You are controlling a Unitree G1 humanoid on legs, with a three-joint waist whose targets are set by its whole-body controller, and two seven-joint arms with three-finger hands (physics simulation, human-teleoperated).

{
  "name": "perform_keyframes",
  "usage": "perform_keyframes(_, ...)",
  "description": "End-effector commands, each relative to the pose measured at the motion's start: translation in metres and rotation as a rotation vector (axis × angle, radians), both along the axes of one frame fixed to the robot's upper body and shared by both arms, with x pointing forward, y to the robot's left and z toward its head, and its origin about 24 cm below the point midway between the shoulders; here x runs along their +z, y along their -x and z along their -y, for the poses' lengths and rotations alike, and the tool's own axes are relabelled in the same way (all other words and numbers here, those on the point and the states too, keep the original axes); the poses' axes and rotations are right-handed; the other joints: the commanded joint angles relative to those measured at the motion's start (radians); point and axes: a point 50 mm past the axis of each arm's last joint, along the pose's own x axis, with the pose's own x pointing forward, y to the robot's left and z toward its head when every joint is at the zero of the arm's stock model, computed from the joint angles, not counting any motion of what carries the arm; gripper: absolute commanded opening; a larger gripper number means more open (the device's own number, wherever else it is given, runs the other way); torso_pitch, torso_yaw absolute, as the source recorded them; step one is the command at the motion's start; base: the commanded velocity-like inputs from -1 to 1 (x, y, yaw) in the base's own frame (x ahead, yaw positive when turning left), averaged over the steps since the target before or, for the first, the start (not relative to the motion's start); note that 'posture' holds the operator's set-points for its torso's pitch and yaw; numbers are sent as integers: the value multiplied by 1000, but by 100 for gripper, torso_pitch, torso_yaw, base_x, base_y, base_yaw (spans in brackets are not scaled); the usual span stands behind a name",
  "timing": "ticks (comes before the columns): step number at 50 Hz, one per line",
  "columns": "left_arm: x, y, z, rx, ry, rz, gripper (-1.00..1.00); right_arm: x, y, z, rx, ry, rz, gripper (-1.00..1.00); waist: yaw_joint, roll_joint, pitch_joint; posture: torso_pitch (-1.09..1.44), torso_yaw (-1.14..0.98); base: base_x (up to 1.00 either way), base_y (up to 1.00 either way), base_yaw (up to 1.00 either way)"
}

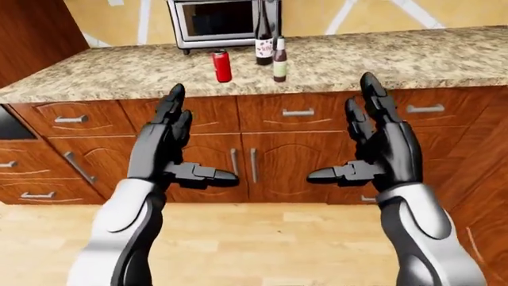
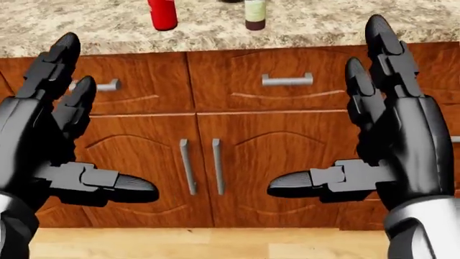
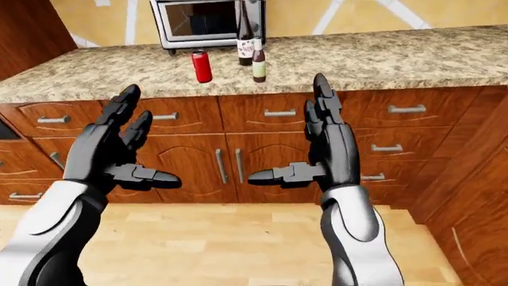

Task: Move the drinks to the dining counter.

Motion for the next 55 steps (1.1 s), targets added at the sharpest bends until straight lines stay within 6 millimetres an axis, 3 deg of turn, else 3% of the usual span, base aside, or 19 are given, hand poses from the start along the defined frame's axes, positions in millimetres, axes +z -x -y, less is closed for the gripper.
perform_keyframes(1, 14, 2, -2, 15, 0, 52, 100, 15, 3, 0, 5, 2, 72, 100, -2, -5, -1, 0, 0, 64, 48, 0)
perform_keyframes(4, 19, 2, -1, 11, -4, 64, 100, 16, 3, 3, -11, -8, 75, 100, 22, -43, -13, 0, 0, 58, 29, 0)
perform_keyframes(6, 20, 1, -1, 12, -6, 66, 100, 16, 2, 4, -20, -5, 76, 100, 20, -20, -17, 0, 0, 30, 0, 0)
perform_keyframes(9, 23, 2, -2, 13, -5, 71, 100, 16, 3, 6, -27, -10, 78, 100, 33, -41, -14, 0, 0, 28, 0, 0)
perform_keyframes(15, 30, 2, -3, 16, -5, 84, 100, 21, 6, 10, -39, -17, 95, 100, 40, -142, -28, 0, 0, 33, 0, 0)
perform_keyframes(16, 32, 2, -3, 16, -3, 85, 100, 21, 5, 11, -45, -18, 93, 100, 38, -96, -6, 0, 0, 36, 0, 0)
perform_keyframes(17, 33, 2, -2, 15, -4, 88, 100, 22, 6, 11, -46, -19, 96, 100, 37, -115, 25, 0, 0, 36, 0, 0)
perform_keyframes(19, 36, 3, -3, 15, -5, 93, 100, 24, 7, 12, -47, -19, 102, 100, 27, -130, 3, 0, 0, 36, 0, 0)
perform_keyframes(24, 37, 5, -7, 26, 0, 98, 100, 31, 8, 13, -54, -21, 114, 100, 21, -103, 11, 0, 0, 36, 0, 0)
perform_keyframes(27, 41, 6, -7, 25, -2, 104, 100, 33, 9, 15, -61, -23, 119, 100, 20, -57, 2, 0, 0, 36, 0, 0)
perform_keyframes(29, 42, 6, -7, 24, -2, 106, 100, 34, 10, 17, -65, -27, 124, 100, 28, 14, -26, 0, 0, 38, 0, 0)
perform_keyframes(30, 43, 6, -6, 23, -3, 107, 100, 34, 11, 17, -67, -27, 124, 100, 34, -31, -8, 0, 0, 39, 0, 0)
perform_keyframes(32, 44, 6, -6, 24, -3, 109, 100, 35, 11, 18, -69, -27, 126, 100, 41, -21, -6, 0, 0, 39, 0, 0)
perform_keyframes(39, 44, 7, -9, 29, 0, 113, 100, 36, 17, 24, -91, -38, 138, 100, 60, -74, 4, 0, 0, 36, 0, 0)
perform_keyframes(43, 45, 7, -9, 31, 1, 115, 100, 33, 16, 26, -99, -50, 119, 100, 27, -109, -16, 0, 0, 0, -12, -13)
perform_keyframes(44, 45, 7, -9, 32, 1, 114, 100, 32, 16, 26, -96, -47, 118, 100, 30, -139, -50, 0, 0, 0, 0, -62)
perform_keyframes(46, 45, 7, -9, 31, 1, 114, 100, 30, 16, 25, -92, -39, 116, 100, 36, -152, -5, 0, 0, 0, 0, -63)
perform_keyframes(53, 46, 7, -13, 40, 8, 117, 100, 29, 15, 22, -88, -3, 117, 100, 30, -128, 18, 0, 0, 0, -4, 0)
perform_keyframes(55, 46, 7, -13, 40, 7, 118, 100, 31, 16, 23, -88, -9, 121, 100, 30, -98, -3, 0, 0, 4, 0, 0)
